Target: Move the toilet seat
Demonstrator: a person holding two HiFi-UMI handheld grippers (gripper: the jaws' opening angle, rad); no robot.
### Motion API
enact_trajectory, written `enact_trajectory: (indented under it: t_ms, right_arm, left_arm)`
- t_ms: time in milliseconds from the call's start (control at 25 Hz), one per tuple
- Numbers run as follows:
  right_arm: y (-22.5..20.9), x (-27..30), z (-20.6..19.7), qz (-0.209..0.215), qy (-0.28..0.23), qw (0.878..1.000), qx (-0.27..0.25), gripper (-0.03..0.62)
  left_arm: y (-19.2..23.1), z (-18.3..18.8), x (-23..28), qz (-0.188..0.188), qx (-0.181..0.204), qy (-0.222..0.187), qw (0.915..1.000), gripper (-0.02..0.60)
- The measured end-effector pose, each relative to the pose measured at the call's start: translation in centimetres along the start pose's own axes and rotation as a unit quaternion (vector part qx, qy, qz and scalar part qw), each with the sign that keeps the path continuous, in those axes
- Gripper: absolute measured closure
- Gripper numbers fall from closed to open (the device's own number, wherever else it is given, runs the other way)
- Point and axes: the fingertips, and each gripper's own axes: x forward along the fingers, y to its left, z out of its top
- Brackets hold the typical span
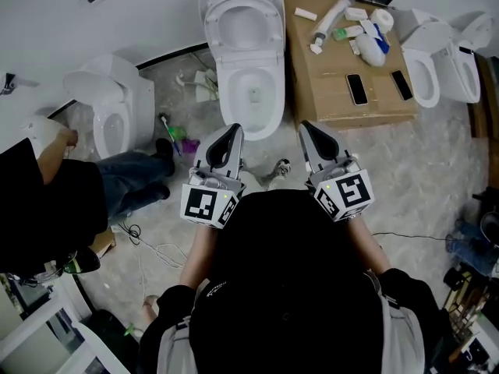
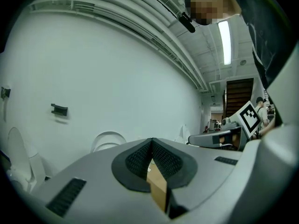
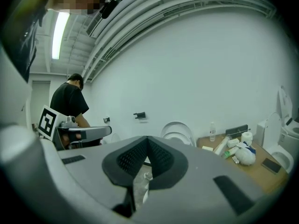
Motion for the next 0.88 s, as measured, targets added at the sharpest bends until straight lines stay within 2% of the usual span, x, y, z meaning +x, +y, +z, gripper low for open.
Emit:
enact_trajectory:
  t_ms: [200, 520, 880]
  right_arm:
    - [1.9, 0.2, -0.4, -0.012, 0.001, 1.0, 0.002, 0.58]
    - [6.8, 2.7, -0.2, -0.039, 0.0, 0.999, 0.011, 0.58]
    - [11.2, 2.9, -0.4, -0.07, -0.013, 0.997, 0.01, 0.58]
  left_arm:
    - [1.0, 0.1, -1.4, -0.012, 0.001, -0.006, 0.9999, 0.574]
    - [5.3, 1.0, -5.2, -0.029, -0.011, -0.006, 0.9995, 0.574]
    - [6.8, 1.3, -7.9, -0.071, 0.0, -0.008, 0.9974, 0.574]
